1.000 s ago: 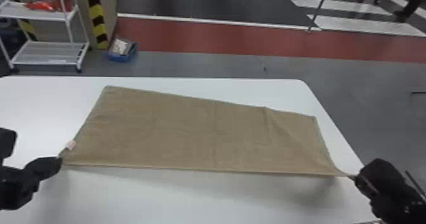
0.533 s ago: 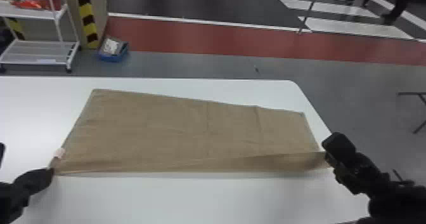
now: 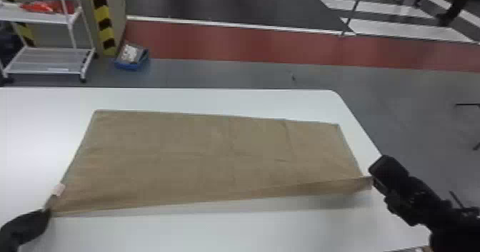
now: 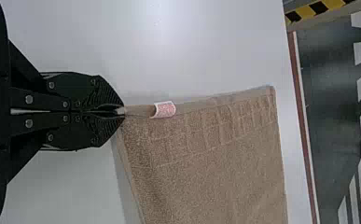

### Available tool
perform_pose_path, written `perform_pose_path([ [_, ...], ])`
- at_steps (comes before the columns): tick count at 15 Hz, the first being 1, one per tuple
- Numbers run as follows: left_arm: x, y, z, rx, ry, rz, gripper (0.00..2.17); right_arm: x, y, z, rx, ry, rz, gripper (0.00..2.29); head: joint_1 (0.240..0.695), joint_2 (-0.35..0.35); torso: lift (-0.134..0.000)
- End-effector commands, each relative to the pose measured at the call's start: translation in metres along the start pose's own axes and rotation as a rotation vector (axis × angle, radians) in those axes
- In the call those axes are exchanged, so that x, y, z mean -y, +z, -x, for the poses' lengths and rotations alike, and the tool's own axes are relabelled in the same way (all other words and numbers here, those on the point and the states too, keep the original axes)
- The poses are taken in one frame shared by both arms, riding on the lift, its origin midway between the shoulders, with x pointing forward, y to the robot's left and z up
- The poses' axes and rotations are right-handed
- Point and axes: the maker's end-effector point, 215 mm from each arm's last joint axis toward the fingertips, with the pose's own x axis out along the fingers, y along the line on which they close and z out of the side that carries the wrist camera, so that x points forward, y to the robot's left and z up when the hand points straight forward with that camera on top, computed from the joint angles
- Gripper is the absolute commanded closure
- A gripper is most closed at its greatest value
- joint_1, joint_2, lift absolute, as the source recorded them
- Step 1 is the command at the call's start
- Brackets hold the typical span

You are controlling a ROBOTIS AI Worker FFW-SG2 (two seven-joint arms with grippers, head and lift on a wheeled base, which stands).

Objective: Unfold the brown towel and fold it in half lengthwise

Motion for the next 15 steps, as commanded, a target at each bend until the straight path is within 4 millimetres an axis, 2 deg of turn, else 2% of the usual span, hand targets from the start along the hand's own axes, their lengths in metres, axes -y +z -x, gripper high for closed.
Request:
perform_pose_path([
  [1,0.0,-0.008,0.006,-0.011,0.002,0.004,0.62,0.001,0.0,0.003,0.004,0.001,0.004,1.69,0.695,-0.195,-0.123],
  [2,0.001,-0.005,0.009,-0.001,-0.002,0.004,0.0,-0.002,0.005,0.004,0.013,0.002,0.006,1.69,0.695,-0.197,-0.123],
  [4,-0.007,0.003,0.018,0.028,0.012,0.0,0.0,-0.008,0.01,0.007,0.019,0.013,0.01,1.68,0.695,-0.193,-0.123],
  [5,-0.018,0.005,0.023,0.042,0.026,0.006,0.04,-0.012,0.007,0.012,0.013,0.024,0.012,1.55,0.695,-0.188,-0.123],
  [6,-0.03,0.008,0.028,0.054,0.038,0.018,0.06,-0.015,0.005,0.016,0.014,0.031,0.019,1.24,0.695,-0.179,-0.123],
  [7,-0.042,0.011,0.033,0.069,0.044,0.019,0.06,-0.019,0.001,0.02,0.009,0.036,0.029,0.69,0.695,-0.169,-0.123],
  [8,-0.054,0.018,0.039,0.099,0.053,0.006,0.06,-0.018,-0.004,0.025,0.004,0.037,0.039,0.36,0.695,-0.142,-0.123],
  [9,-0.061,0.021,0.042,0.114,0.062,-0.002,0.06,-0.021,-0.01,0.028,-0.003,0.044,0.046,0.22,0.695,-0.129,-0.123],
  [12,-0.061,0.03,0.046,0.14,0.046,-0.01,0.06,-0.022,-0.019,0.037,-0.011,0.062,0.062,0.17,0.695,-0.098,-0.123],
  [15,-0.056,0.048,0.051,0.195,-0.02,-0.072,0.07,-0.037,-0.019,0.043,-0.01,0.129,0.085,0.19,0.695,-0.103,-0.123],
])
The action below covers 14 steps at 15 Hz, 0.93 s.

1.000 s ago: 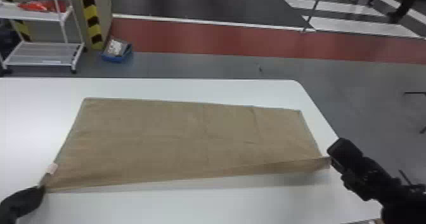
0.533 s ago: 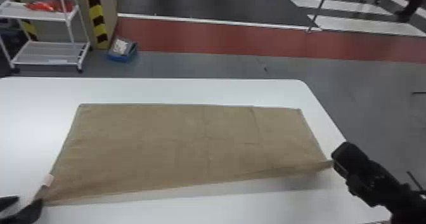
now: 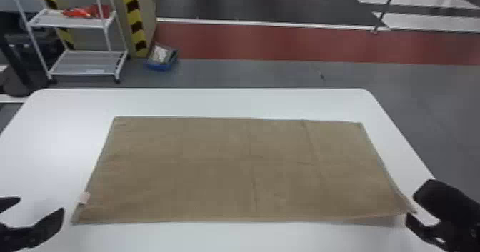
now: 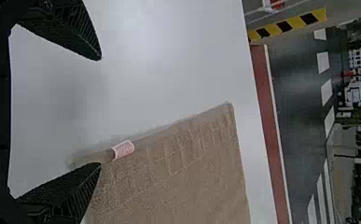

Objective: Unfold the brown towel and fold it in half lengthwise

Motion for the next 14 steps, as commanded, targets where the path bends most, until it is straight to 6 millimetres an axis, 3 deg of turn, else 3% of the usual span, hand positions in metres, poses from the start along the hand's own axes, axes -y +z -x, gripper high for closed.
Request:
perform_pose_path([
  [1,-0.007,0.012,0.003,0.037,-0.037,-0.058,0.08,-0.009,0.003,0.003,0.008,0.037,0.028,0.2,0.695,-0.105,-0.123],
  [4,-0.016,0.015,0.008,0.045,-0.087,-0.086,0.08,-0.027,0.001,0.007,0.003,0.11,0.056,0.22,0.695,-0.083,-0.123],
  [8,-0.016,0.015,0.008,0.03,-0.135,-0.109,0.1,-0.025,0.004,0.0,0.012,0.124,0.073,0.38,0.695,-0.062,-0.123],
  [11,-0.015,0.013,0.008,0.024,-0.147,-0.11,0.15,-0.032,-0.008,-0.012,-0.018,0.161,0.079,0.41,0.695,-0.058,-0.123],
  [14,-0.017,0.01,0.008,0.015,-0.147,-0.115,0.18,-0.03,-0.011,-0.022,-0.03,0.173,0.073,0.59,0.695,-0.067,-0.123],
])
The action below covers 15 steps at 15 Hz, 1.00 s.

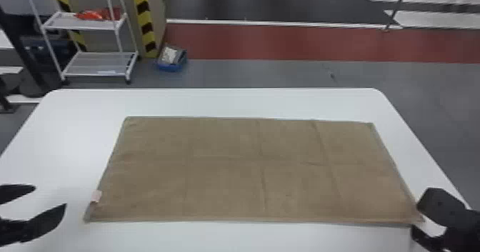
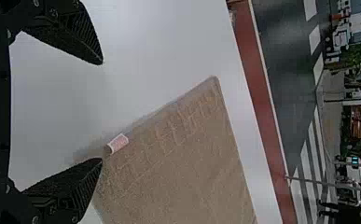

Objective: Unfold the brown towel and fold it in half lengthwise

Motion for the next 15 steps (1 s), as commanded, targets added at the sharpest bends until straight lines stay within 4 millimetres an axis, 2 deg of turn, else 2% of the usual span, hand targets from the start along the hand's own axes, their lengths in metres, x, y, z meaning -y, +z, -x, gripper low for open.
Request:
perform_pose_path([
  [1,-0.002,-0.002,0.0,-0.007,0.002,-0.003,0.21,0.006,-0.001,-0.006,-0.005,-0.005,-0.007,0.66,0.695,-0.067,-0.123],
  [5,-0.001,-0.004,0.0,-0.027,-0.032,-0.027,0.22,0.007,0.006,-0.006,0.011,0.007,0.0,1.42,0.695,-0.071,-0.123],
  [6,0.002,-0.001,-0.001,-0.023,-0.061,-0.062,0.22,0.007,0.009,-0.005,0.019,0.009,-0.002,1.53,0.695,-0.071,-0.123],
  [8,0.012,0.013,-0.005,0.028,-0.138,-0.189,0.21,0.007,0.016,0.0,0.038,0.007,0.0,1.53,0.695,-0.074,-0.123],
  [9,0.017,0.011,-0.01,0.001,-0.149,-0.257,0.21,0.008,0.018,0.002,0.043,0.002,0.003,1.53,0.695,-0.078,-0.123],
  [11,0.038,0.019,-0.017,0.01,-0.193,-0.439,0.23,0.009,0.02,0.005,0.047,-0.003,0.0,1.53,0.695,-0.085,-0.123],
  [13,0.059,0.016,-0.019,-0.014,-0.277,-0.495,0.37,0.008,0.024,0.008,0.054,-0.011,-0.005,1.53,0.695,-0.101,-0.123],
  [15,0.071,0.002,-0.029,-0.073,-0.345,-0.561,0.42,0.007,0.025,0.009,0.058,-0.013,-0.009,1.53,0.695,-0.137,-0.123],
])
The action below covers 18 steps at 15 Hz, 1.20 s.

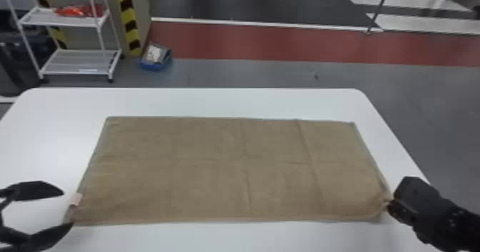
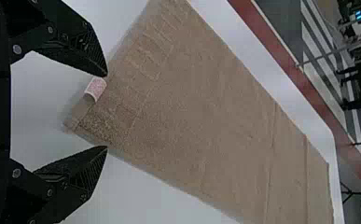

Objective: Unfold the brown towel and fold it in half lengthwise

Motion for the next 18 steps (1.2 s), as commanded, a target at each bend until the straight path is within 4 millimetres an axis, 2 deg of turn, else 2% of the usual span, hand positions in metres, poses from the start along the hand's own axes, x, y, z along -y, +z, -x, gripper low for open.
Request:
perform_pose_path([
  [1,0.011,-0.007,-0.011,-0.035,-0.056,-0.051,0.42,-0.001,0.0,0.002,0.001,-0.003,-0.003,1.53,0.695,-0.146,-0.123],
  [2,0.016,-0.009,-0.012,-0.036,-0.08,-0.06,0.42,0.0,-0.001,0.003,-0.001,-0.006,-0.004,1.53,0.695,-0.151,-0.123],
  [3,0.018,-0.009,-0.015,-0.039,-0.092,-0.066,0.52,0.004,-0.004,0.004,-0.004,-0.014,-0.008,1.53,0.695,-0.156,-0.123],
  [10,0.017,-0.024,-0.034,-0.08,-0.114,-0.066,0.54,0.008,-0.006,0.005,-0.004,-0.021,-0.014,1.53,0.695,-0.174,-0.123],
  [12,0.013,-0.027,-0.036,-0.089,-0.114,-0.068,0.91,0.008,-0.007,0.005,-0.007,-0.02,-0.018,1.53,0.695,-0.174,-0.123],
  [14,0.009,-0.029,-0.037,-0.104,-0.113,-0.078,0.91,0.01,-0.01,0.006,-0.009,-0.023,-0.027,1.53,0.695,-0.174,-0.123],
  [16,0.005,-0.032,-0.035,-0.119,-0.111,-0.089,1.02,0.015,-0.013,0.01,-0.008,-0.032,-0.042,1.53,0.695,-0.173,-0.123],
  [18,0.004,-0.03,-0.027,-0.121,-0.144,-0.107,1.02,0.022,-0.016,0.014,-0.001,-0.041,-0.062,1.53,0.695,-0.173,-0.123],
])
